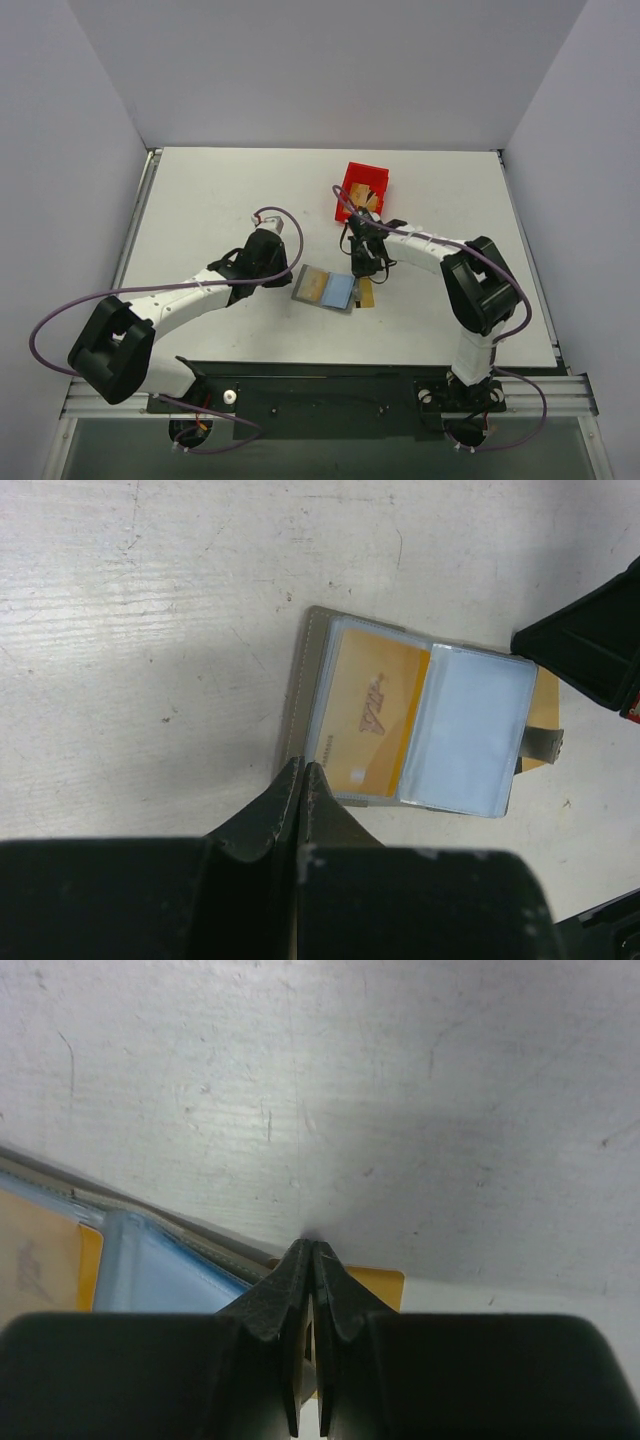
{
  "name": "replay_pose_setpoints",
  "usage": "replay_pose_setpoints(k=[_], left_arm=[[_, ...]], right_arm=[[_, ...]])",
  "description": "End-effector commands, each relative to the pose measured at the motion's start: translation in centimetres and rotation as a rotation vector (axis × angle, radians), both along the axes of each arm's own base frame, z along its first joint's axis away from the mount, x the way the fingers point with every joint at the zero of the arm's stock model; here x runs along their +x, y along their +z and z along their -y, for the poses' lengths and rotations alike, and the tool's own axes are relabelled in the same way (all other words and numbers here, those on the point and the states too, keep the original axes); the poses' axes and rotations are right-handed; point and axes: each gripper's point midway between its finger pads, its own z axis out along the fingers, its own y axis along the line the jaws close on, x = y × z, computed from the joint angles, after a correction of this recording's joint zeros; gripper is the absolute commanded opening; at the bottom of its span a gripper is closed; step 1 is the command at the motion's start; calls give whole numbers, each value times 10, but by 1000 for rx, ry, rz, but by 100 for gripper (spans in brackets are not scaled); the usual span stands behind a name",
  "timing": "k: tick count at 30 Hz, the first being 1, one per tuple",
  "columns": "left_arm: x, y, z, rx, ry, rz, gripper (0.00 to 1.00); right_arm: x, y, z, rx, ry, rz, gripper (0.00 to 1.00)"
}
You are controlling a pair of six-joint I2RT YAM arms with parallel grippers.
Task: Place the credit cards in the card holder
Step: Move the credit card to the corner of the board.
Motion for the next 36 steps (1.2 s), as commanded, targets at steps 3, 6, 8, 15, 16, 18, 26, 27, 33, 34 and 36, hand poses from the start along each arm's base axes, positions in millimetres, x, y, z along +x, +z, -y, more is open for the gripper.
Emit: replay_pose_setpoints(k=[3, 6, 8, 15, 16, 18, 26, 27, 33, 34, 36], left_arm=[[6, 10, 9, -40, -13, 29, 0], [5, 9, 10, -42, -15, 24, 0], [4, 8, 9, -40, -16, 23, 0], [2, 6, 10, -44, -16, 17, 0], [3, 7, 10, -45, -17, 20, 0], [3, 7, 10, -45, -16, 22, 0], [-2, 8, 16, -45, -35, 22, 0], [-4, 8, 18, -43, -39, 20, 0], [-13, 7, 24, -41, -57, 17, 0], [-14, 8, 26, -41, -62, 20, 0], [-17, 7, 27, -39, -65, 19, 0]], right_arm=[[-67, -23, 37, -169, -23, -184, 2], [-79, -24, 41, -174, -37, -199, 2], [-86, -25, 45, -178, -45, -208, 1], [-117, -23, 46, -149, -31, -265, 1], [-124, -24, 49, -157, -29, -280, 1], [-133, -23, 49, -152, -21, -286, 1], [-172, -22, 59, -156, -21, -324, 1], [-175, -22, 61, -156, -32, -322, 1], [-200, -24, 75, -159, -68, -337, 1], [-200, -22, 73, -151, -67, -327, 1], [-204, -21, 74, -146, -71, -324, 1]])
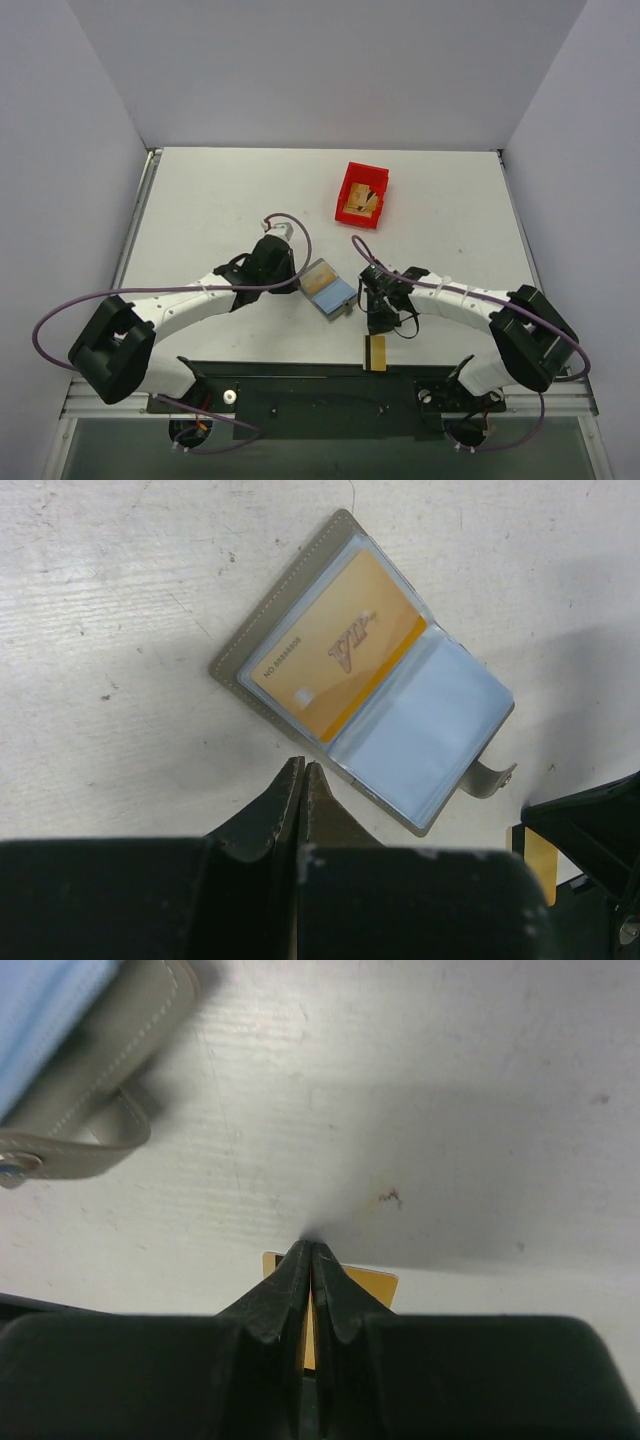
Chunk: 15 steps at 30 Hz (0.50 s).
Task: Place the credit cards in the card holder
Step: Move the credit card to the corner of the board.
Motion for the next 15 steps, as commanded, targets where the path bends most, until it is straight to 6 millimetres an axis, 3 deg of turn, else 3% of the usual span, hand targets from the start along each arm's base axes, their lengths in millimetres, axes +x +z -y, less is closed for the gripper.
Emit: replay_pose_setpoints(k=[1, 5, 10, 15], left_arm=[[0, 8, 9, -28, -1, 28, 0], [-3, 9, 11, -28, -6, 31, 0], [-4, 17, 21, -39, -36, 51, 0], [-22, 36, 62, -68, -226, 136, 0]], right_arm=[[-49, -15, 45, -170, -16, -138, 1], [-48, -11, 46, -168, -23, -108, 1], [-14, 18, 50, -167, -74, 98, 9], [-14, 44, 48, -27, -133, 202, 26]])
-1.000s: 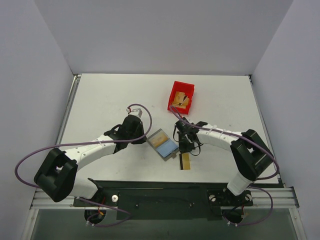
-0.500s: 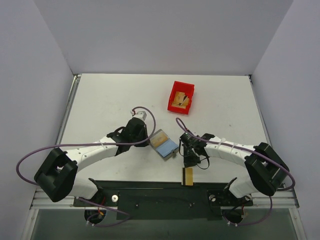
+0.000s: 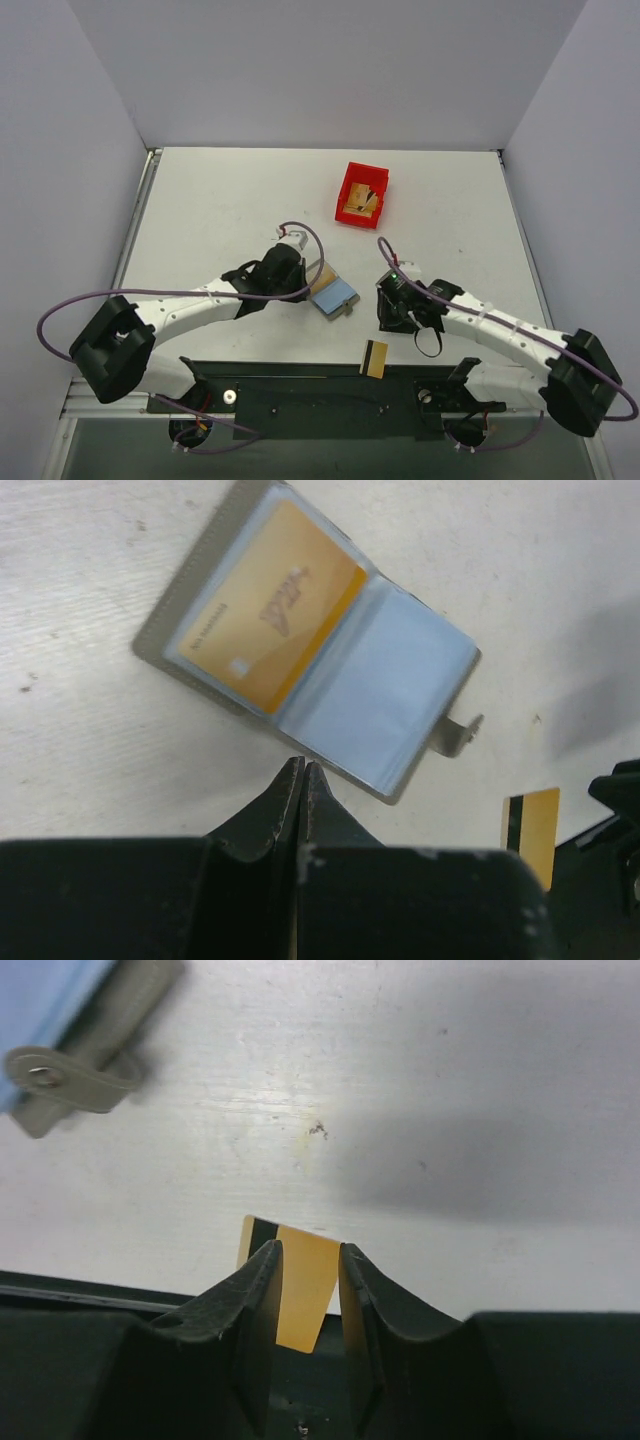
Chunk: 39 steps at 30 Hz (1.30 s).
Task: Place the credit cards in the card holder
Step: Move the credit card to the corner of the board, then pick up the credit card at the corner of the board.
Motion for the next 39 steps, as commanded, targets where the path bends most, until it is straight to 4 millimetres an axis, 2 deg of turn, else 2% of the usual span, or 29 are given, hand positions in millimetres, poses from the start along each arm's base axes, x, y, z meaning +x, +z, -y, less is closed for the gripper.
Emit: replay_pose_setpoints(k=[1, 2, 3, 4, 5, 6, 7, 10, 14, 17, 22, 31, 35, 39], left_arm=[[-6, 40, 51, -93, -177, 137, 0], [-17, 37, 60, -104, -229, 129, 0], [-21, 41, 70, -128, -265, 152, 0], [-34, 35, 79, -133, -313, 135, 0], [-39, 34, 84, -140, -335, 142, 0], [-57, 31, 95, -157, -403, 119, 0], [-64, 29, 99, -166, -425, 119, 0], [-94, 17, 113, -171, -517, 88, 0], [-119, -1, 123, -161, -587, 47, 0], [-131, -8, 129, -160, -617, 28, 0], [-138, -24, 131, -132, -637, -3, 0], [-152, -46, 133, -101, -667, -56, 0], [-158, -52, 136, -100, -685, -72, 0], [-162, -57, 136, -98, -694, -86, 0]], right_arm=[[-12, 11, 20, 28, -67, 56, 29], [-14, 15, 17, 69, -83, 63, 33], [-23, 9, 18, 84, -84, 31, 34], [-31, 10, 12, 135, -89, 3, 35], [-37, 4, 15, 136, -101, -21, 35], [-43, 4, 12, 173, -117, -38, 36], [-50, -1, 14, 175, -116, -59, 36], [-62, -2, 8, 251, -146, -79, 37], [-76, -9, 5, 319, -163, -125, 40], [-78, -17, 0, 357, -170, -126, 42], [-85, -32, -5, 371, -178, -189, 45], [-83, -48, -8, 400, -205, -176, 46], [-79, -55, -6, 427, -240, -143, 45], [-77, -60, -3, 436, -263, -131, 39]])
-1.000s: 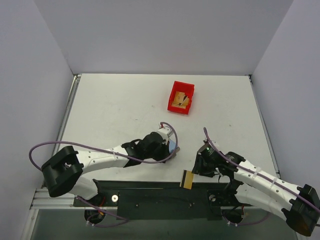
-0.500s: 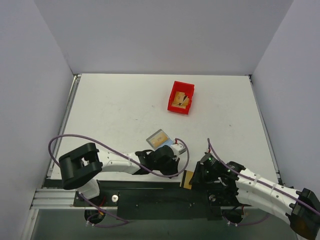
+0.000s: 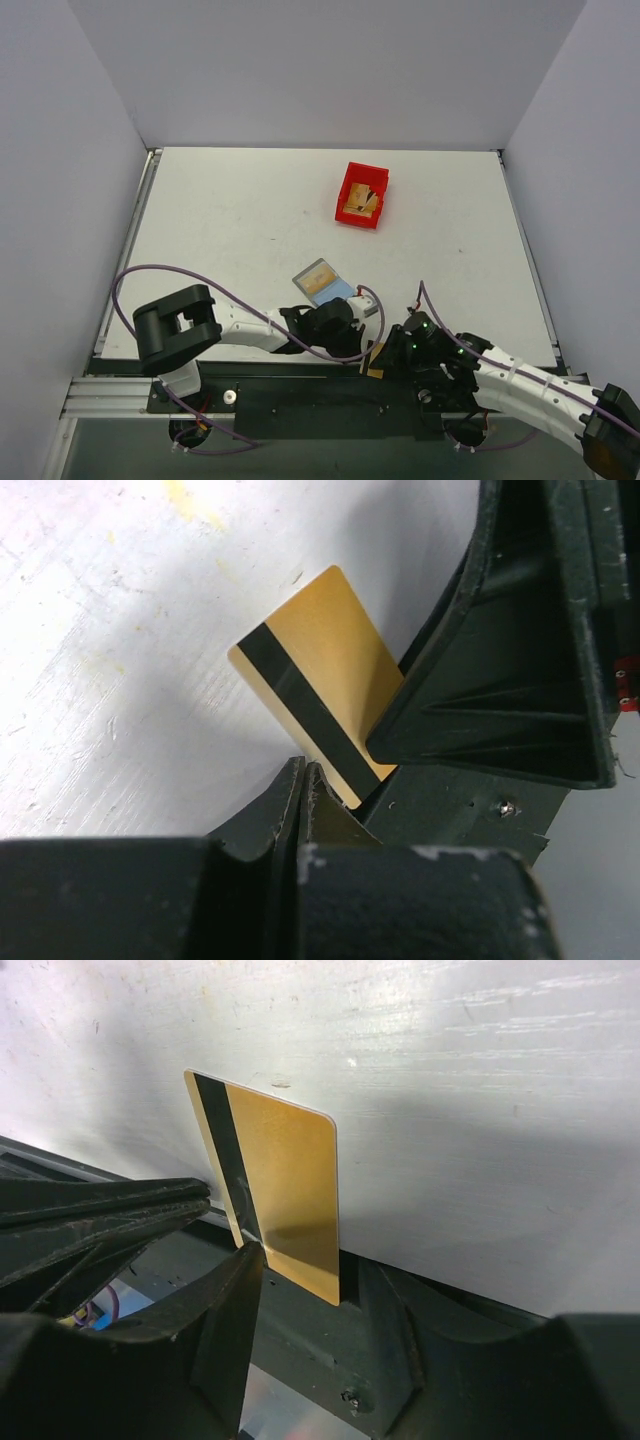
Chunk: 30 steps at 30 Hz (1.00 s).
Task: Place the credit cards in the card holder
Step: Pick up the credit card at the corner of the board.
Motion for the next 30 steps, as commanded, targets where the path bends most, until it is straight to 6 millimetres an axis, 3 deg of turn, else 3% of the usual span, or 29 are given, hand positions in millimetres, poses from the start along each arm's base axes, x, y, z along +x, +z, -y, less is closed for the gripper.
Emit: replay_pose_setpoints(k=[1, 8, 12, 16, 17, 19, 20, 21, 22, 23, 24, 28, 30], left_arm=[[-7, -2, 8, -10, -30, -14, 0], [-7, -5, 6, -2, -29, -19, 0], [10, 6, 1, 0, 41, 6, 0], [61, 41, -19, -39, 229, 53, 0], [80, 60, -27, -75, 288, 84, 0], [103, 87, -40, -114, 359, 141, 7], [112, 99, -45, -126, 385, 163, 12], [119, 116, -51, -158, 416, 194, 24], [126, 125, -55, -168, 436, 208, 33], [131, 141, -59, -200, 455, 228, 36], [138, 149, -64, -218, 480, 234, 40], [150, 184, -76, -341, 512, 236, 48], [147, 204, -77, -439, 467, 216, 56]], right_arm=[[5, -21, 16, -64, -65, 13, 35], [17, -12, 9, -25, -81, 69, 14], [29, 7, 4, 2, -85, 141, 4], [44, 33, 15, -65, -90, 234, 0], [50, 36, 21, -106, -84, 268, 0], [66, 64, 23, -150, -79, 340, 0], [69, 62, 27, -196, -66, 332, 0], [79, 79, 25, -209, -38, 384, 0], [85, 79, 27, -257, -12, 382, 0], [94, 94, 23, -253, 0, 411, 0], [104, 96, 23, -282, 28, 417, 0], [135, 146, -19, -44, 136, 542, 0], [135, 173, -43, 137, 219, 589, 0]])
